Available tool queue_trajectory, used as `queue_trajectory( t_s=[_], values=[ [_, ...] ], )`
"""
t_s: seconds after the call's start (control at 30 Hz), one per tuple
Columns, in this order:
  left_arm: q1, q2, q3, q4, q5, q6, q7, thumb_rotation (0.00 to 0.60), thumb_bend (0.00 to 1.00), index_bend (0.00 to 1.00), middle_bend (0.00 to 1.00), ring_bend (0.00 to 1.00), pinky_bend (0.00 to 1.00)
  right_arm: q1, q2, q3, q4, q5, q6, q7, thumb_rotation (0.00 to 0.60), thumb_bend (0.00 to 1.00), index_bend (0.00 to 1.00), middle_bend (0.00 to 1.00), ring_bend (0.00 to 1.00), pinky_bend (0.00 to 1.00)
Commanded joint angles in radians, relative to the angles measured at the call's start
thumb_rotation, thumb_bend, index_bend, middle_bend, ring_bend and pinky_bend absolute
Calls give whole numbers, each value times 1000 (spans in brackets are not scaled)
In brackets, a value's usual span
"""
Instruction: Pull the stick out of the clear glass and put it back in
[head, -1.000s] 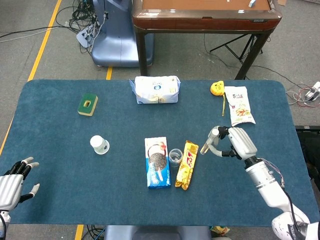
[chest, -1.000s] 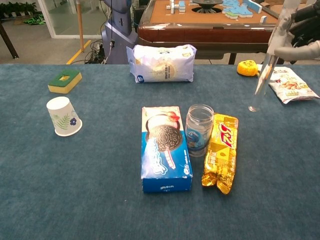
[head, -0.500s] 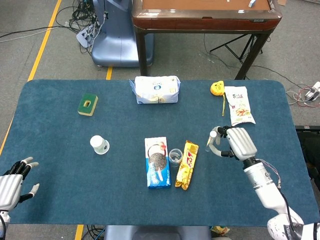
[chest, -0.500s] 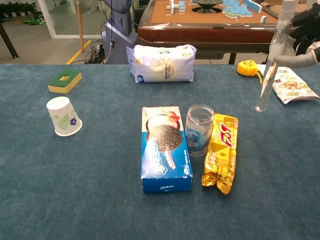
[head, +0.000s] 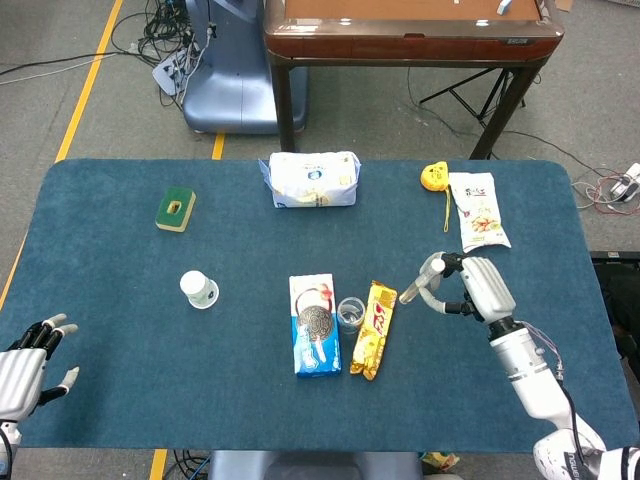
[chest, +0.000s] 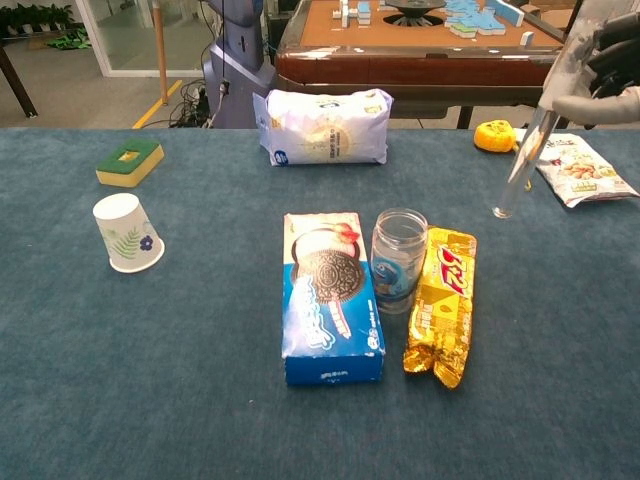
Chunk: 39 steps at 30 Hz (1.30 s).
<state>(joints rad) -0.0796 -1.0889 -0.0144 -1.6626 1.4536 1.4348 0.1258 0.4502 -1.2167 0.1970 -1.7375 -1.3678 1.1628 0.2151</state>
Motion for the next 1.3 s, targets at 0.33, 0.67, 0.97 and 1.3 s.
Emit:
queue_trajectory(
  t_s=[0.33,0.67,0.97,1.3],
  values=[
    [1,3,0,0,1,1,-9,600,326,252,156,149,357,-2,-73,5,33,-17,48,-30,600,538,851,634,468,451],
    [4,6,0,-2,4,7,-15,600,326,251,157,149,357,14,-107,35,18,-2,38,92,600,538,851,614,467,451],
    [4,10,-2,-1,1,8,-25,600,326,251,157,149,358,45,-145,60,7,5,16,152,600,537,851,614,467,451],
    [7,14,-2,-2,5,13,-31,600,326,251,156,149,358,70,-164,69,-28,22,-6,139,600,538,851,614,467,451]
  ],
)
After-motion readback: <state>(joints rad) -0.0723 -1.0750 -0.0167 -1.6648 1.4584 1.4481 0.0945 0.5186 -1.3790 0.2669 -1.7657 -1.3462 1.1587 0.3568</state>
